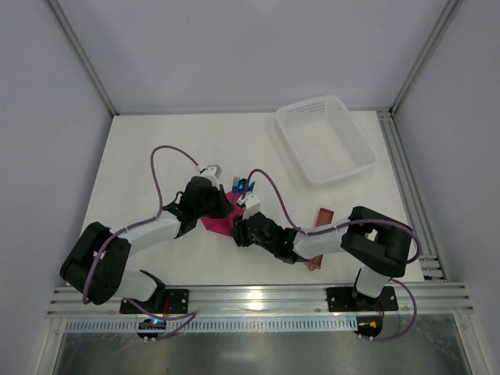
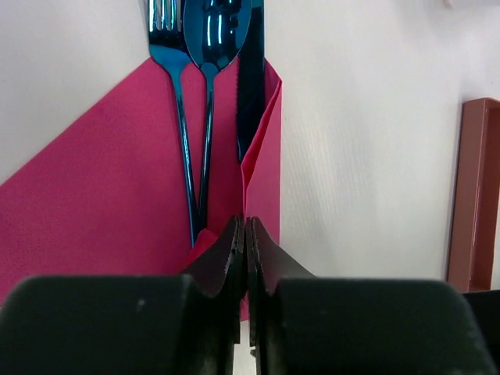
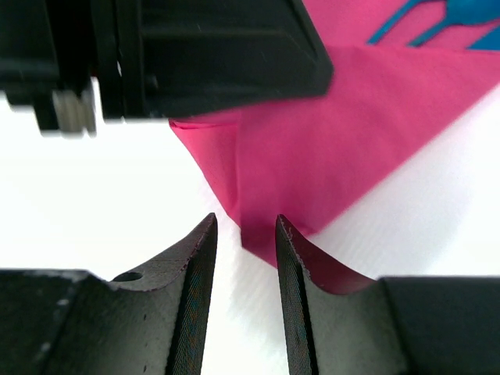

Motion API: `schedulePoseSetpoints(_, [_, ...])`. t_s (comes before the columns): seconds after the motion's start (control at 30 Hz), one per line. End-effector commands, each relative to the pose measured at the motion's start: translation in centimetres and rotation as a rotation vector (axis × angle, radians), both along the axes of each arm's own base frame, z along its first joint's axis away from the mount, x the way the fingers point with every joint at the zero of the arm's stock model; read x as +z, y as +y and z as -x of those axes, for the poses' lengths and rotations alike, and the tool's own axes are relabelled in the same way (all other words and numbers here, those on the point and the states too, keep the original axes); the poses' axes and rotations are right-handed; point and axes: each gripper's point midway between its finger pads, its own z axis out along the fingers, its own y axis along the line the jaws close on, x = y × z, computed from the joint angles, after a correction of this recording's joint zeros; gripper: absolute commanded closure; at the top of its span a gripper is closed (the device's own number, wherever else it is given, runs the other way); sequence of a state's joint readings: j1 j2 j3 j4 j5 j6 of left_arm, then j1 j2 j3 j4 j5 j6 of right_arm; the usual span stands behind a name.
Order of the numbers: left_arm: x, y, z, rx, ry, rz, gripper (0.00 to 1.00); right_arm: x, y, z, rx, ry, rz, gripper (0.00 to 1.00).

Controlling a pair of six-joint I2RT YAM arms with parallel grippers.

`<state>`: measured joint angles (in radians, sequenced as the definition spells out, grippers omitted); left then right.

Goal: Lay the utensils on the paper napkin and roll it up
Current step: Roll the napkin at the center of the board.

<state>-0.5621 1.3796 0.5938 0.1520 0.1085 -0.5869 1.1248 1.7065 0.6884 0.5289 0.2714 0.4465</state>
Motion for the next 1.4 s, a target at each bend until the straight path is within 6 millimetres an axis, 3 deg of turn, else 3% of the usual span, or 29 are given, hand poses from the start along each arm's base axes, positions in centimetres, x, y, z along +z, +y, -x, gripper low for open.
schedulePoseSetpoints(0.0, [1.9,-0.2,-2.1,0.02,-0.063,-0.011,0.97,2.8,-0.9,-0.3,-0.059,-0.032,-0.076,0.62])
schedulePoseSetpoints(0.2, [1.3,0.5,-2.8,0.057,-0.046,-0.074,1.0,2.0,-4.5,-0.7,-0.21,0.017,0.0,0.69])
schedulePoseSetpoints(0.5, [0.2,1.3,-2.8,0.086,-0.019,-0.116,1.0,2.5,-3.9,-1.8,-0.241,0.104,-0.088,0.74])
schedulePoseSetpoints(0.7, [0.1,1.4,-2.7,0.088,-0.014,-0.117,0.99,3.3,-1.7,-1.0,-0.104,0.081,-0.135,0.74])
schedulePoseSetpoints(0.87, [0.1,1.3,-2.5,0.082,-0.009,-0.107,0.98,4.3,-1.3,-0.7,-0.078,0.041,-0.127,0.75])
schedulePoseSetpoints(0.97, [0.2,1.0,-2.7,0.082,-0.009,-0.098,0.98,5.0,-0.8,-0.6,-0.061,-0.008,-0.08,0.9])
schedulePoseSetpoints(1.07, [0.4,0.5,-2.6,0.062,-0.003,-0.077,0.98,5.6,0.8,-0.1,-0.024,-0.046,-0.058,0.96])
schedulePoseSetpoints(1.37, [1.1,-0.7,-3.0,0.037,0.003,-0.035,0.99,4.7,4.3,-0.5,0.023,-0.13,-0.008,0.96])
